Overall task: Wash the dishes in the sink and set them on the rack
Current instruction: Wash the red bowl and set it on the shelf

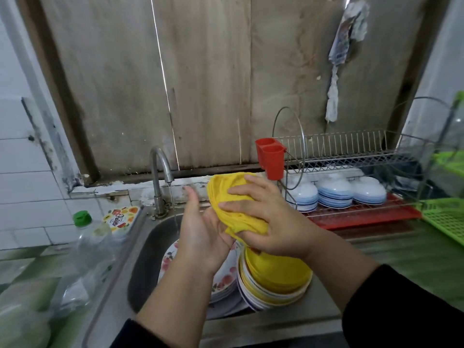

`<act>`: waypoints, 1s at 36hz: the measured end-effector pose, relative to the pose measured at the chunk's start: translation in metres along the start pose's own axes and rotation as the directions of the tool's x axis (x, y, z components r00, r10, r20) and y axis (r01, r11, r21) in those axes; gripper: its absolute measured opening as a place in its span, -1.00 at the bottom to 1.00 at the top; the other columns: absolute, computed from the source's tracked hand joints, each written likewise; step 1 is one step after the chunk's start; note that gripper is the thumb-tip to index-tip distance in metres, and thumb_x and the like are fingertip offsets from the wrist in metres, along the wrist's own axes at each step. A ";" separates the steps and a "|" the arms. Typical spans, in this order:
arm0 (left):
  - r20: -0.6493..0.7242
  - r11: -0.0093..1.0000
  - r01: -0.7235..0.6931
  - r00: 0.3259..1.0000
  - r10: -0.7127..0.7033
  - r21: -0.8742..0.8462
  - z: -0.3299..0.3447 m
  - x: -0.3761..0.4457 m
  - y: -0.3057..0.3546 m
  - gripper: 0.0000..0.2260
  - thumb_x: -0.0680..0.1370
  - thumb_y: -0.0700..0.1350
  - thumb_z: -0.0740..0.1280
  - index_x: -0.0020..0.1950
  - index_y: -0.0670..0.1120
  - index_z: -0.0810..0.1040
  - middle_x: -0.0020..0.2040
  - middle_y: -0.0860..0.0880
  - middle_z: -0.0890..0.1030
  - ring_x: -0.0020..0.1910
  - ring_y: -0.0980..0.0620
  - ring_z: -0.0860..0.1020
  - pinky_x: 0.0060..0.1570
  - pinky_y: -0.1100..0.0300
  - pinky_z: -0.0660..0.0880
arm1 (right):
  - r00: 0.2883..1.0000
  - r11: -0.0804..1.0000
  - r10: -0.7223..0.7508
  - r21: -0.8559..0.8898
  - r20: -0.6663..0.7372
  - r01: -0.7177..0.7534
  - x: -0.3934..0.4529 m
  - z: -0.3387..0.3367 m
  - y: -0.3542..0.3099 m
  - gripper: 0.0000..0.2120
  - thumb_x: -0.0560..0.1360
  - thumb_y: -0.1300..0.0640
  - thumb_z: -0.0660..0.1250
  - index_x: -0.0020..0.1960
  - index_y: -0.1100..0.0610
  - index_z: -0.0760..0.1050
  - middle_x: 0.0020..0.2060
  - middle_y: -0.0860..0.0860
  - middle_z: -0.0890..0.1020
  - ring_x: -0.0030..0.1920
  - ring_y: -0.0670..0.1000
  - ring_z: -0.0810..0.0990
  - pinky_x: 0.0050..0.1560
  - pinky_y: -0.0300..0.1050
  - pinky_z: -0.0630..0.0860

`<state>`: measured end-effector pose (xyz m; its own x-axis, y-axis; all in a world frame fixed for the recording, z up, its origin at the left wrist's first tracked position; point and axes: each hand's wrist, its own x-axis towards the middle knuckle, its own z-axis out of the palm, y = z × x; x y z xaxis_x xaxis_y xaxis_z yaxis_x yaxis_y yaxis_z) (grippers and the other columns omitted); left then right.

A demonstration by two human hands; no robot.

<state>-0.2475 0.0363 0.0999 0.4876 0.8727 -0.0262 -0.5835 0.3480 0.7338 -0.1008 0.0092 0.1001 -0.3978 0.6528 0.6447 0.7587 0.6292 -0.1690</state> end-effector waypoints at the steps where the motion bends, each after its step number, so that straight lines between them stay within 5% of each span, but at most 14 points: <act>1: -0.001 1.000 0.009 1.000 -0.009 -0.019 0.001 -0.001 0.000 -0.29 0.53 0.35 -0.04 0.11 -0.21 0.60 0.06 -0.19 0.65 -0.06 -0.11 0.65 -0.08 0.04 0.58 | 0.999 1.000 0.015 -0.006 0.040 -0.015 0.000 -0.004 -0.001 -0.51 0.38 -0.06 0.30 0.31 0.00 0.49 0.27 -0.03 0.48 0.38 0.02 0.20 0.42 -0.33 -0.03; 6: -0.038 0.998 0.061 0.997 -0.062 -0.020 0.012 -0.002 -0.006 -0.69 0.60 0.02 0.18 0.06 -0.17 0.59 -0.01 -0.19 0.67 -0.08 -0.12 0.66 -0.04 -0.05 0.56 | 0.976 0.990 0.112 0.061 0.188 -0.126 -0.003 -0.020 -0.005 -0.20 0.34 -0.04 0.52 0.42 -0.18 0.11 0.35 -0.28 0.18 0.34 -0.32 0.09 0.31 -0.55 -0.04; 10: -0.112 0.995 0.092 0.989 -0.097 -0.049 0.016 -0.002 -0.007 -0.71 0.60 -0.04 0.22 0.20 -0.18 0.54 0.07 -0.22 0.64 0.02 -0.17 0.61 -0.10 -0.06 0.53 | 0.959 0.968 0.210 0.097 0.190 -0.231 -0.013 -0.032 -0.010 -0.06 0.26 -0.10 0.55 0.35 -0.35 -0.07 0.37 -0.47 -0.15 0.40 -0.44 -0.11 0.38 -0.49 -0.04; 14: -0.121 0.995 0.089 0.988 -0.095 -0.055 0.024 -0.004 -0.010 -0.72 0.62 -0.03 0.18 0.21 -0.16 0.50 0.13 -0.18 0.61 0.00 -0.14 0.59 -0.12 -0.03 0.51 | 0.892 0.914 0.379 0.053 0.245 -0.403 -0.028 -0.053 -0.012 0.07 0.20 -0.10 0.58 0.36 -0.37 -0.17 0.37 -0.41 -0.02 0.38 -0.39 -0.04 0.39 -0.40 0.04; 18: -0.089 0.992 0.105 0.990 -0.112 -0.075 0.032 -0.003 -0.016 -0.67 0.63 -0.04 0.15 0.32 -0.16 0.45 0.22 -0.20 0.57 0.06 -0.10 0.58 -0.13 0.03 0.52 | 0.827 0.863 0.496 -0.043 0.266 -0.503 -0.047 -0.066 -0.010 0.17 0.21 -0.08 0.59 0.52 -0.15 -0.17 0.49 -0.23 0.05 0.41 -0.30 0.02 0.42 -0.26 0.11; 24: 0.019 0.973 0.191 0.982 -0.190 -0.133 0.044 0.001 -0.037 -0.63 0.63 -0.08 0.11 0.39 -0.20 0.40 0.24 -0.23 0.56 0.07 -0.15 0.59 -0.05 -0.01 0.51 | 0.837 0.847 0.530 -0.132 0.136 -0.515 -0.078 -0.075 -0.004 -0.01 0.29 -0.07 0.56 0.52 -0.09 0.01 0.43 -0.14 0.22 0.43 -0.15 0.21 0.37 -0.09 0.32; 30: 0.083 0.954 0.259 0.958 -0.273 0.150 0.058 0.017 -0.065 -0.69 0.64 -0.07 0.13 0.32 -0.16 0.45 0.09 -0.12 0.66 -0.04 -0.05 0.66 -0.19 0.11 0.60 | 0.853 0.839 0.522 -0.197 0.025 -0.508 -0.112 -0.099 0.017 -0.11 0.30 0.06 0.55 0.49 0.04 0.15 0.34 -0.06 0.33 0.35 -0.21 0.23 0.28 -0.47 0.18; 36: 0.024 0.912 0.294 0.949 -0.313 0.288 0.099 0.045 -0.096 -0.66 0.65 -0.13 0.13 0.39 -0.23 0.36 0.17 -0.13 0.57 -0.06 -0.06 0.58 -0.19 0.11 0.50 | 0.829 0.780 0.560 -0.334 -0.005 -0.529 -0.142 -0.128 0.043 -0.11 0.32 0.07 0.55 0.50 0.10 0.14 0.38 0.01 0.30 0.32 -0.22 0.15 0.22 -0.63 -0.02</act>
<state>-0.1056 0.0087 0.0955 0.6614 0.7112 -0.2385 -0.2017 0.4748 0.8567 0.0547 -0.1102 0.0964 0.0978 0.8909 0.4436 0.9745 0.0047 -0.2241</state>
